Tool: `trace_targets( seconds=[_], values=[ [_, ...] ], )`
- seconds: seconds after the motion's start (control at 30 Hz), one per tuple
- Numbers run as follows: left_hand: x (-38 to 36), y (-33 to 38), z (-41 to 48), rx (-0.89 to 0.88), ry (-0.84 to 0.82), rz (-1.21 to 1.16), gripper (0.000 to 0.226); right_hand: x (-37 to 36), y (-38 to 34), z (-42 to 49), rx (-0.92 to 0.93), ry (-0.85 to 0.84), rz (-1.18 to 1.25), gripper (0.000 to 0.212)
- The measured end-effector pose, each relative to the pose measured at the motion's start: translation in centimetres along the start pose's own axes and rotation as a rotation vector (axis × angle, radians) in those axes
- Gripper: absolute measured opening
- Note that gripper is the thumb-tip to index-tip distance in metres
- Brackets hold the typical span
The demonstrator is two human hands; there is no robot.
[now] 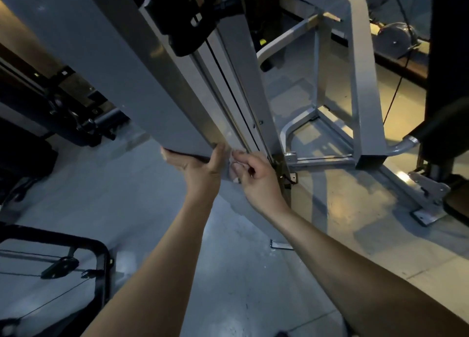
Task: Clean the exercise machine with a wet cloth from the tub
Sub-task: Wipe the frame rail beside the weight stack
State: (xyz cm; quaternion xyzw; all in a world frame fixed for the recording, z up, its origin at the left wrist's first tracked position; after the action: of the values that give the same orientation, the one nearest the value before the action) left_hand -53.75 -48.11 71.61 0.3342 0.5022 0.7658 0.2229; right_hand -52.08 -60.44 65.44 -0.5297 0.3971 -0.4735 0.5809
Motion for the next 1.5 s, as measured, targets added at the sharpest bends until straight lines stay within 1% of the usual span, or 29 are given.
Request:
trace_targets(
  seconds=[0.07, 0.13, 0.17, 0.23, 0.3, 0.33, 0.4, 0.5, 0.53, 0.57, 0.6, 0.67, 0.73, 0.77, 0.87, 0.93, 0.97, 1.03, 1.07, 1.1, 1.13, 1.17, 1.2, 1.23, 1.3, 1.33, 1.4, 1.43, 1.5],
  values=[
    [-0.4, 0.0, -0.3, -0.075, 0.056, 0.000, 0.104, 0.2, 2.0, -0.6, -0.073, 0.029, -0.020, 0.017],
    [-0.7, -0.1, -0.4, -0.130, 0.108, 0.015, 0.111, 0.3, 3.8, -1.1, -0.192, 0.031, -0.053, 0.023],
    [-0.8, -0.3, -0.4, -0.122, 0.128, 0.014, 0.116, 0.2, 4.1, -1.0, -0.219, 0.020, -0.038, 0.027],
    [-1.1, -0.7, -0.3, -0.100, 0.148, 0.000, 0.118, 0.1, 3.3, -0.2, -0.189, 0.019, 0.017, 0.029],
    [-1.1, -1.2, 0.0, -0.124, 0.168, 0.006, 0.110, -0.3, 1.5, 0.7, -0.107, 0.044, 0.041, 0.018],
    [-1.0, -1.3, 0.1, -0.136, 0.174, 0.018, 0.106, -0.7, 1.6, 0.9, -0.075, 0.059, 0.048, 0.015],
    [-1.0, -1.4, 0.1, -0.127, 0.160, 0.025, 0.107, -1.2, 3.6, 0.5, -0.079, 0.112, 0.011, 0.016],
    [-1.0, -1.5, 0.0, -0.128, 0.182, 0.019, 0.113, -1.2, 7.1, -0.2, -0.194, 0.111, -0.010, 0.025],
    [-1.0, -1.5, 0.0, -0.129, 0.188, 0.018, 0.115, -1.3, 7.4, -0.1, -0.221, 0.095, -0.042, 0.032],
    [-1.2, -1.6, 0.1, -0.134, 0.193, 0.012, 0.116, -1.4, 6.6, 0.2, -0.235, 0.092, -0.077, 0.039],
    [-1.2, -1.6, 0.1, -0.134, 0.190, 0.007, 0.116, -1.5, 5.8, 0.7, -0.190, 0.109, -0.107, 0.039],
    [-1.2, -1.8, 0.2, -0.158, 0.191, -0.011, 0.108, -1.7, 3.3, 0.7, -0.075, 0.122, -0.130, 0.020],
    [-1.2, -1.9, 0.3, -0.156, 0.195, 0.001, 0.106, -2.1, 3.5, 0.2, -0.017, 0.169, -0.127, 0.018],
    [-1.2, -1.8, 0.3, -0.139, 0.191, 0.000, 0.110, -2.3, 4.5, -0.3, -0.033, 0.176, -0.110, 0.019],
    [-1.2, -1.5, 0.1, -0.121, 0.192, -0.026, 0.114, -2.1, 6.5, -0.2, -0.204, 0.169, -0.065, 0.030],
    [-1.4, -1.4, 0.1, -0.119, 0.190, -0.038, 0.113, -1.9, 5.0, 0.6, -0.197, 0.163, -0.071, 0.036],
    [-1.4, -1.5, 0.1, -0.121, 0.190, -0.039, 0.112, -1.9, 4.2, 0.9, -0.162, 0.161, -0.055, 0.033],
    [-1.4, -1.4, 0.0, -0.117, 0.190, -0.026, 0.113, -2.0, 3.1, 0.6, -0.086, 0.169, -0.031, 0.018],
    [-1.2, -1.2, 0.0, -0.109, 0.178, -0.010, 0.113, -2.1, 3.6, 0.2, -0.077, 0.183, -0.046, 0.015],
    [-0.8, -1.3, 0.0, -0.111, 0.165, 0.013, 0.111, -2.2, 4.5, -0.2, -0.084, 0.185, -0.049, 0.016],
    [-0.4, -1.4, 0.0, -0.126, 0.148, 0.041, 0.109, -2.1, 5.7, -0.6, -0.131, 0.167, -0.025, 0.020],
    [0.0, -1.7, -0.2, -0.134, 0.129, 0.057, 0.107, -1.9, 7.2, -1.0, -0.175, 0.159, 0.012, 0.028],
    [0.1, -2.3, -0.7, -0.121, 0.111, 0.052, 0.107, -1.6, 8.0, -1.3, -0.220, 0.156, 0.050, 0.032],
    [0.1, -3.1, -1.3, -0.093, 0.103, 0.042, 0.110, -1.6, 9.3, -1.5, -0.264, 0.150, 0.057, 0.029],
    [-0.5, -4.9, -3.1, 0.007, 0.079, 0.060, 0.117, -1.9, 10.2, -1.7, -0.336, 0.159, 0.011, 0.012],
    [-0.9, -5.9, -3.9, 0.067, 0.056, 0.071, 0.119, -2.0, 10.4, -1.8, -0.352, 0.156, -0.022, 0.011],
    [-1.8, -7.6, -4.3, 0.155, 0.026, 0.065, 0.121, -2.1, 9.3, -1.9, -0.326, 0.116, -0.031, 0.019],
    [-2.1, -8.6, -4.0, 0.181, 0.015, 0.054, 0.122, -2.1, 8.8, -2.0, -0.271, 0.093, -0.026, 0.021],
    [-3.1, -10.1, -3.3, 0.217, 0.019, 0.019, 0.115, -1.8, 8.5, -2.3, -0.159, 0.115, -0.004, 0.029]
  ],
)
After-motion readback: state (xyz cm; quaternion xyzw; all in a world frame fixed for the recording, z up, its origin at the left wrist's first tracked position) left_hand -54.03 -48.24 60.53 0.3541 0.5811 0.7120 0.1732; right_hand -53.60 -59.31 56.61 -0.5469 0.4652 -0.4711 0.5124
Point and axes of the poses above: each hand's wrist, its own z-axis towards the middle knuckle, its own x-axis out of the back of the hand, y = z × x, the point moved 1 cm from there along z, towards the middle knuckle
